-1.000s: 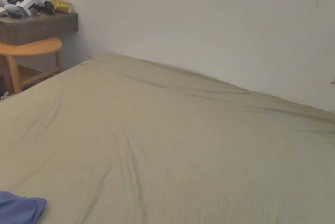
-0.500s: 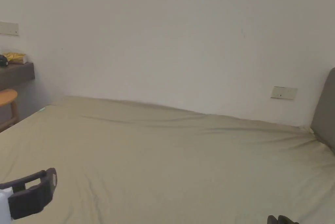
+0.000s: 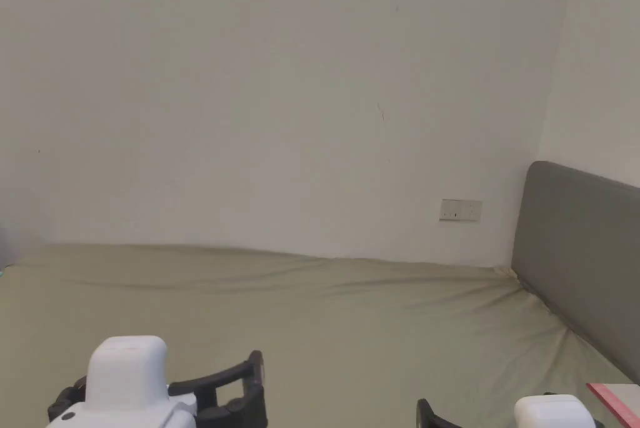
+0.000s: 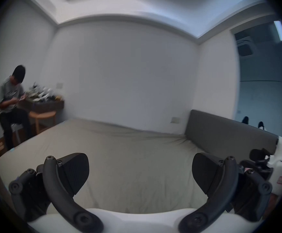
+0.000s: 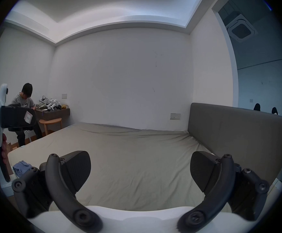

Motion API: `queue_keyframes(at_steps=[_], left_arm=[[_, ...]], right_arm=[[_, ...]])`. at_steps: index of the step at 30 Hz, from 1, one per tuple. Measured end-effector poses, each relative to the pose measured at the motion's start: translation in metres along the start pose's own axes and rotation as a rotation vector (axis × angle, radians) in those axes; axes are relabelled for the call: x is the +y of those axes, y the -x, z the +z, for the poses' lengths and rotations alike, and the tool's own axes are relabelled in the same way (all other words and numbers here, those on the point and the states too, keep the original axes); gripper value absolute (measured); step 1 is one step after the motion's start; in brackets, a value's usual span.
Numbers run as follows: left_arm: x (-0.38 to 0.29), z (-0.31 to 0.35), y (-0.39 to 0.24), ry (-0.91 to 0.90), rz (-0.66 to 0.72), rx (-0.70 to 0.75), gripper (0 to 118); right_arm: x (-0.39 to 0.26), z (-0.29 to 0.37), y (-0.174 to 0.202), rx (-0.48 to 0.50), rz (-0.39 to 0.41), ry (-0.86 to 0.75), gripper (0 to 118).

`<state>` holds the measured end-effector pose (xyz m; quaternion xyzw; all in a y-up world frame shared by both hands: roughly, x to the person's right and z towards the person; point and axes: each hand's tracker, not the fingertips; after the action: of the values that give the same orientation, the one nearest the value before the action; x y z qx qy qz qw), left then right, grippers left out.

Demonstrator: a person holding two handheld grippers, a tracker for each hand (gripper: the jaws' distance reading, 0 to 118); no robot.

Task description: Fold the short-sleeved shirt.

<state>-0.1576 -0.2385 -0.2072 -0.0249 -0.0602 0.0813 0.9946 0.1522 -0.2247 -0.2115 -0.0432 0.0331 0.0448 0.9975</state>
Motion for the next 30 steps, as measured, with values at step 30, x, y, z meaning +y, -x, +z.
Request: queue_keyframes(at_steps=[30], left_arm=[[-0.01,-0.008,-0.015,0.076,-0.132,0.236,118]], right_arm=[[0.005,0.01,-0.008,-0.029,-0.012,0.014,118]])
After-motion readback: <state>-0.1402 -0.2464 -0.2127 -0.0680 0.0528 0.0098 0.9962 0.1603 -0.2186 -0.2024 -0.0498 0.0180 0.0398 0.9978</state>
